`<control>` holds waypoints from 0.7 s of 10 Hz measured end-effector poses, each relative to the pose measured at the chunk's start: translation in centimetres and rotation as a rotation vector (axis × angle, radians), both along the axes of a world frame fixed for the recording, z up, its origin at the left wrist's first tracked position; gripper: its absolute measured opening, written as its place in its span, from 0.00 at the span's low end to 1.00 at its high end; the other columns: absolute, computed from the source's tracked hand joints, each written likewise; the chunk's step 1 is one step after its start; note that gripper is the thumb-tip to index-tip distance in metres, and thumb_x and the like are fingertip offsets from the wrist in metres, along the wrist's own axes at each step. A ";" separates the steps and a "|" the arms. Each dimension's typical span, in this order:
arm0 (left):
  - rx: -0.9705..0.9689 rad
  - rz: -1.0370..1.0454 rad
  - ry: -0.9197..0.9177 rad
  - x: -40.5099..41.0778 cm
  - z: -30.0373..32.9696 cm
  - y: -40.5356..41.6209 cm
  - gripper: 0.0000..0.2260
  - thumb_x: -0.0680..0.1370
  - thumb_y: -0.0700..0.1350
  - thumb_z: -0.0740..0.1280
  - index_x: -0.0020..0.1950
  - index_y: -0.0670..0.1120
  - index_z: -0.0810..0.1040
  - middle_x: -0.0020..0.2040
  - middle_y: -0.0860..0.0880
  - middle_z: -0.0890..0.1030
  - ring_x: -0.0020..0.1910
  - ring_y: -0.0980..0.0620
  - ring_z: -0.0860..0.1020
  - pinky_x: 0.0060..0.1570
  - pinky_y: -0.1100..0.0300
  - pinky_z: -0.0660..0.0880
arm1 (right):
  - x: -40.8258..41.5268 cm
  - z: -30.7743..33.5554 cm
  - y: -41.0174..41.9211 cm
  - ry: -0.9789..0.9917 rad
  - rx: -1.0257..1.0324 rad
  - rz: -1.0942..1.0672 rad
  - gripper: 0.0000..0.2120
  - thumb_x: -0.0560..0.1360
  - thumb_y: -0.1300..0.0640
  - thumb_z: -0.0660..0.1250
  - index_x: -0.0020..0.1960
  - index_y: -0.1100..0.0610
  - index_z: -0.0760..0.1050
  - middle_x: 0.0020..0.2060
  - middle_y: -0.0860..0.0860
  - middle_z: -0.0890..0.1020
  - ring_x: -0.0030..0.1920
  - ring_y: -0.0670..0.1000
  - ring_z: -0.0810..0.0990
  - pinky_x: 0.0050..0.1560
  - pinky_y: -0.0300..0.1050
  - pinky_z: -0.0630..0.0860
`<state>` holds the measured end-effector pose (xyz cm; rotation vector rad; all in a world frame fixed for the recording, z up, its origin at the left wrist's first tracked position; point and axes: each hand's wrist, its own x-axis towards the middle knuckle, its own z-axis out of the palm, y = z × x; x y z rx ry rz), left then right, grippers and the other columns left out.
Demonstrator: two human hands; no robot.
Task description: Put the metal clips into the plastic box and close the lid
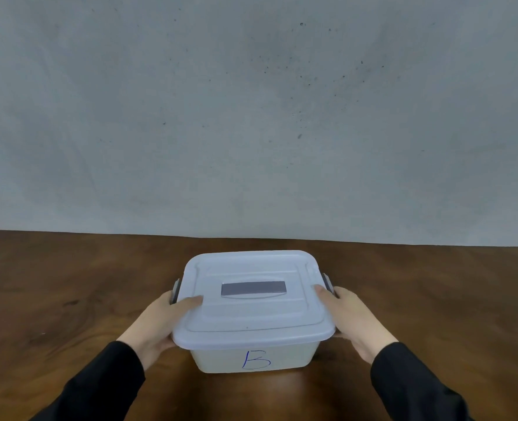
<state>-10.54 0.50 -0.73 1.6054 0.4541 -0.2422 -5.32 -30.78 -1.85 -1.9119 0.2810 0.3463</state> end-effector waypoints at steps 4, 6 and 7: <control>0.471 -0.006 -0.118 3.0 -1.0 -0.5 0.26 0.82 0.50 0.58 0.80 0.51 0.57 0.69 0.48 0.75 0.61 0.46 0.78 0.59 0.49 0.77 | 0.3 -1.7 1.0 -0.323 -0.420 0.094 0.25 0.83 0.49 0.57 0.79 0.51 0.61 0.45 0.46 0.81 0.42 0.45 0.81 0.39 0.41 0.79; 0.489 -0.003 -0.099 2.6 0.1 -1.5 0.29 0.84 0.47 0.56 0.82 0.45 0.47 0.79 0.45 0.62 0.74 0.43 0.67 0.67 0.53 0.67 | -0.1 -1.8 0.9 -0.310 -0.378 0.103 0.31 0.81 0.44 0.58 0.81 0.49 0.55 0.56 0.49 0.82 0.53 0.50 0.82 0.52 0.48 0.81; 0.374 0.115 -0.122 1.4 0.2 -0.9 0.31 0.83 0.54 0.56 0.82 0.50 0.46 0.80 0.48 0.61 0.76 0.44 0.64 0.70 0.50 0.64 | -0.6 -1.5 -0.1 -0.381 -0.190 -0.002 0.31 0.80 0.43 0.62 0.81 0.48 0.58 0.74 0.47 0.71 0.73 0.52 0.71 0.71 0.52 0.71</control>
